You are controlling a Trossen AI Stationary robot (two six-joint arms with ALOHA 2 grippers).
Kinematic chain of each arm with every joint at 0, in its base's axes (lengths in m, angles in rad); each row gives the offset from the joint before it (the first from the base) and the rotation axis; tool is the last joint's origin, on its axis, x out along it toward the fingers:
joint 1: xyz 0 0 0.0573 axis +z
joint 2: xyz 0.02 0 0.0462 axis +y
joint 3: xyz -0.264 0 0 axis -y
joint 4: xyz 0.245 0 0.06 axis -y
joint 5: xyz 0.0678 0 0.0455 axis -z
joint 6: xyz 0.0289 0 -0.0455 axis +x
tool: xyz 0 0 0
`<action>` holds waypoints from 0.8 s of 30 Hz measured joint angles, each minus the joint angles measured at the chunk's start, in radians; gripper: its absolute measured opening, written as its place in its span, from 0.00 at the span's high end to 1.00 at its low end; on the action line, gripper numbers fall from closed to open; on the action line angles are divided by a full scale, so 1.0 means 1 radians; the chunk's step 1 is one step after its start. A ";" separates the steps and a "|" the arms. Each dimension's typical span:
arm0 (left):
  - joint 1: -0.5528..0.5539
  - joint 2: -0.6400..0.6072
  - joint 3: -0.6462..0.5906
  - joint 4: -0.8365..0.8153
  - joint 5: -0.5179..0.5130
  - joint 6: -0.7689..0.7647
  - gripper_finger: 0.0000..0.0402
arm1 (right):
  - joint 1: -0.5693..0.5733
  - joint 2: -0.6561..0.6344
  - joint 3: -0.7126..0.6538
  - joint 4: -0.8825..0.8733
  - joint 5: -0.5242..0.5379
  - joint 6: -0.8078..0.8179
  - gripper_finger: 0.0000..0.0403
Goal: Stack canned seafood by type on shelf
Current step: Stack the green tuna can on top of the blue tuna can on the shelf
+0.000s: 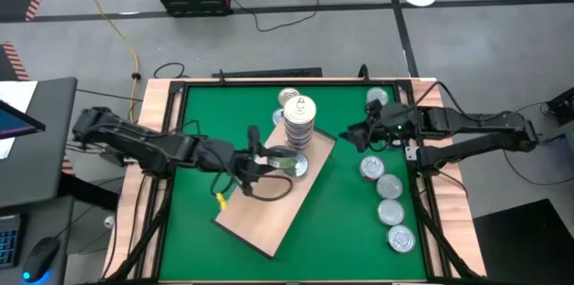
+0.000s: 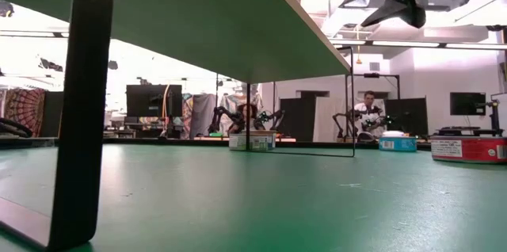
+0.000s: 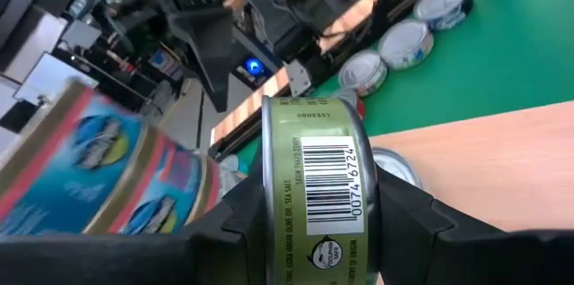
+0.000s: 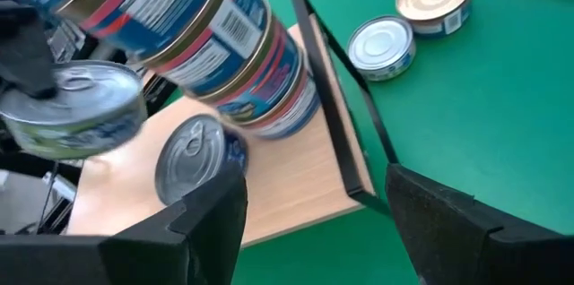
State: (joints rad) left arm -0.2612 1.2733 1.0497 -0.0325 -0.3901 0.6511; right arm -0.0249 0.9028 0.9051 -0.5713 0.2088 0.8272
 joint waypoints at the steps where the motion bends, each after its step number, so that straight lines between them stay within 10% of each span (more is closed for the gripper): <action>1: 0.003 0.024 0.014 0.002 0.000 0.000 0.65 | 0.006 0.000 0.000 0.000 0.003 -0.001 0.29; 14: 0.029 0.202 0.087 -0.004 -0.067 0.186 0.65 | 0.104 0.000 0.000 0.027 0.061 -0.005 0.29; 24: 0.040 0.183 0.087 -0.061 0.021 0.049 0.51 | 0.137 0.000 0.000 0.028 0.082 0.006 0.29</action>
State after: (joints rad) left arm -0.2212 1.4563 1.1370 -0.0938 -0.3691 0.7000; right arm 0.1123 0.9028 0.9051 -0.5431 0.2913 0.8333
